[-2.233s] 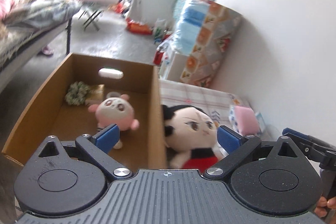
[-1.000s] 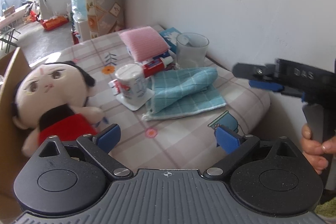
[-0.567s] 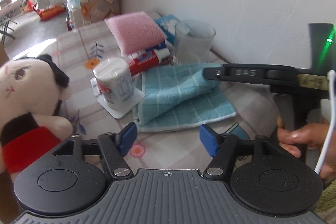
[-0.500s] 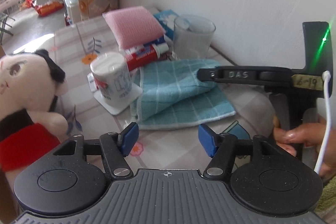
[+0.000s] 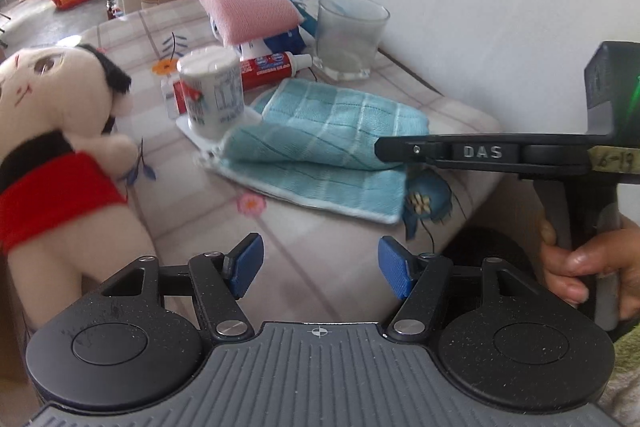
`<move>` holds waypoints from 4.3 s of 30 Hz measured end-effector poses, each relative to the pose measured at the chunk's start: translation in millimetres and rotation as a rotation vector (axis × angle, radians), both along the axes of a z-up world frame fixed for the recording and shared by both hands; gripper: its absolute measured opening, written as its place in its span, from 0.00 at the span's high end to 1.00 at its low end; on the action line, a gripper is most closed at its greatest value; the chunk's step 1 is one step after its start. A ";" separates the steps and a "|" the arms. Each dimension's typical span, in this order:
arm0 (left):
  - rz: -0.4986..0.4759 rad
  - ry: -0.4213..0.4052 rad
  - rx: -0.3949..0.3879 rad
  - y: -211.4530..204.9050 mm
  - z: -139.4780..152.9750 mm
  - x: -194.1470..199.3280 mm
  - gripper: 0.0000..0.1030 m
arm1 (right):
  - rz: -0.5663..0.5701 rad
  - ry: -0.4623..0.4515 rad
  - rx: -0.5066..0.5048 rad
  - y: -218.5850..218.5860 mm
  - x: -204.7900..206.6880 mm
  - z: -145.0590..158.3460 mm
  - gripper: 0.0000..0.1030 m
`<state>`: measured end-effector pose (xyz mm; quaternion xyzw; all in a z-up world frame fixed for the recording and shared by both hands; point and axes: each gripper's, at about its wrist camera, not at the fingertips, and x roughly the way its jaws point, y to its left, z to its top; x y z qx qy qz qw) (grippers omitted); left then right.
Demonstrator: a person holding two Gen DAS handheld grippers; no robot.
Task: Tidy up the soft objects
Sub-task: 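Grasp the blue towel with the left tool while the right tool pinches its edge, then grasp the white yogurt cup with the right tool while the left tool holds the towel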
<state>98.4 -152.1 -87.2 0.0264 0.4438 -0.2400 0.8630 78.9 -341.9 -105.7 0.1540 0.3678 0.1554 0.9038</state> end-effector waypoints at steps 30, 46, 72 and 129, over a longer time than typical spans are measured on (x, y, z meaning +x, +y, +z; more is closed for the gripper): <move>0.069 0.186 -0.253 26.6 -15.9 34.6 0.20 | 0.019 0.073 0.036 7.2 53.1 -3.0 0.37; 0.051 0.216 -0.312 26.7 -17.3 44.7 0.17 | 0.190 0.219 0.373 11.2 31.7 -17.5 0.71; 0.021 0.163 -0.111 31.0 -4.7 -4.1 0.71 | 0.223 0.137 0.351 8.9 -3.5 25.9 0.23; 0.118 -0.131 -0.270 96.5 91.3 -70.5 0.78 | 0.206 -0.277 0.274 38.6 -18.2 136.6 0.45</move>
